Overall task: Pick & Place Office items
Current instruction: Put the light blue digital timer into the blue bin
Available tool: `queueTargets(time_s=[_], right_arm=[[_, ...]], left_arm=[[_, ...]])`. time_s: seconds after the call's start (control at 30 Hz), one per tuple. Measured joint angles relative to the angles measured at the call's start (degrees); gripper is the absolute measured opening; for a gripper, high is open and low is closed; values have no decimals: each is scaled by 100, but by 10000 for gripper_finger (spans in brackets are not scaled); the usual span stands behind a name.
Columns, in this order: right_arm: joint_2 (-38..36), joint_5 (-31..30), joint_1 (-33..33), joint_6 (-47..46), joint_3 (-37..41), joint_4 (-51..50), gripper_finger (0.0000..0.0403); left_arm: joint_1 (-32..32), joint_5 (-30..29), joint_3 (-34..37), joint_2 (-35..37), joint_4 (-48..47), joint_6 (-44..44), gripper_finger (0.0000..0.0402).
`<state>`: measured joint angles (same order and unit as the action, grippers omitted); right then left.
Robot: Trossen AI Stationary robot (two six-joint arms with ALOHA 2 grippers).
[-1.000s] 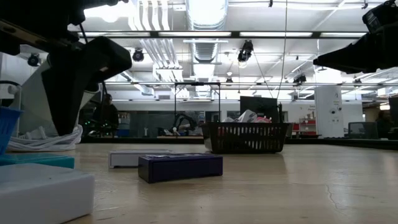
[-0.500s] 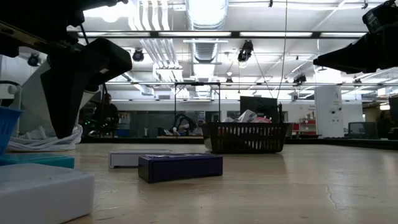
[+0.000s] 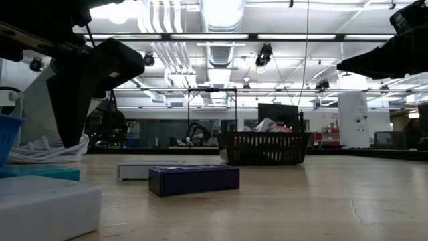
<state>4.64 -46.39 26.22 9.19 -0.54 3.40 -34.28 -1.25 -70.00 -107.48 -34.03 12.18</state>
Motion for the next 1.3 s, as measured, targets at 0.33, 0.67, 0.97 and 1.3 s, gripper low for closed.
queueTargets(time_s=[0.33,0.67,0.97,1.3], right_arm=[[0,0,0,-2,0,0,217],[0,0,0,-2,0,0,217],[0,0,2,-3,0,0,217],[1,0,0,-3,0,0,217]], left_arm=[[0,-1,0,0,-1,20,223],[0,-1,0,0,67,3,223],[0,-1,9,0,234,-154,223],[14,22,616,35,617,46,223]])
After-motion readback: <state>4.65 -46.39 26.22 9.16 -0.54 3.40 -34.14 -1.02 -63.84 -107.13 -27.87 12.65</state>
